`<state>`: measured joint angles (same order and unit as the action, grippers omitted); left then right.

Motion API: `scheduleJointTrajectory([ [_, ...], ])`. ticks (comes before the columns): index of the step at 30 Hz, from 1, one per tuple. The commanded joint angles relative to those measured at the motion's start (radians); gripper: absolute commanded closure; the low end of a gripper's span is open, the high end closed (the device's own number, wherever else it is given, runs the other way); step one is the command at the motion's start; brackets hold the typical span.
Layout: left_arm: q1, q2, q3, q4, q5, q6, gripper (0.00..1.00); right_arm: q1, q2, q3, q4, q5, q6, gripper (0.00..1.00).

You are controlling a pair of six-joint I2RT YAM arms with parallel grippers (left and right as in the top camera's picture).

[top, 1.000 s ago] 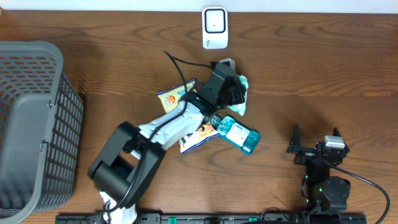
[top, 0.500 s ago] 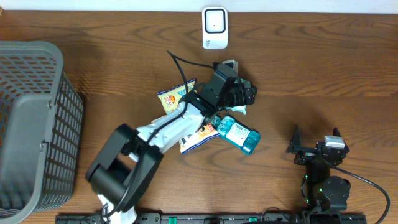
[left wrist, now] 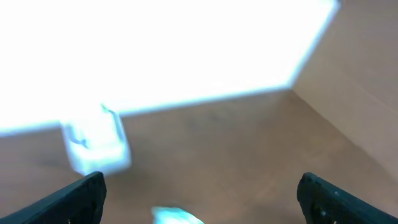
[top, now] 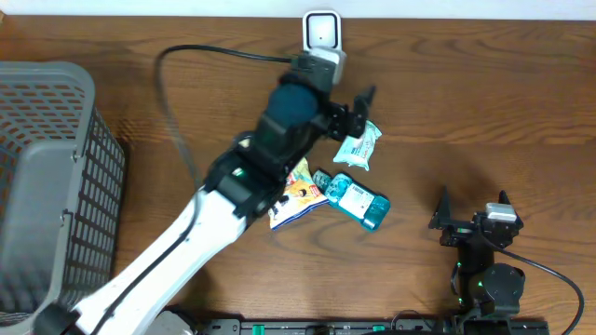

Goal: Scan the item barcode
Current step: 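Drop the mint pack on the table and retract the left arm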

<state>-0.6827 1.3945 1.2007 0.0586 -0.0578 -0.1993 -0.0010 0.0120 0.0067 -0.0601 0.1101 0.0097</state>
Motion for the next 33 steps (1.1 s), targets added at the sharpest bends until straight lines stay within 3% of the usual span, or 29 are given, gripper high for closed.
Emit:
scheduleJointTrajectory([
  [1, 0.003, -0.085, 0.003, -0.002, -0.277, 0.235, 0.02, -0.007, -0.005, -0.001, -0.003, 0.011, -0.015, 0.01],
  [7, 0.004, -0.163, 0.004, 0.006, -0.557, 0.595, 0.02, -0.007, -0.005, -0.001, -0.003, 0.011, -0.015, 0.01],
  [12, 0.005, -0.166, 0.004, 0.037, -0.608, 0.765, 0.02, -0.007, -0.005, -0.001, -0.003, 0.011, -0.015, 0.01],
  [25, 0.006, -0.162, 0.001, 0.026, -0.605, 0.816, 0.02, -0.007, -0.005, -0.001, -0.003, 0.011, -0.015, 0.01],
  [33, 0.076, -0.217, 0.001, 0.021, -0.599, 0.816, 0.02, -0.007, -0.005, -0.001, -0.003, 0.011, -0.015, 0.01],
])
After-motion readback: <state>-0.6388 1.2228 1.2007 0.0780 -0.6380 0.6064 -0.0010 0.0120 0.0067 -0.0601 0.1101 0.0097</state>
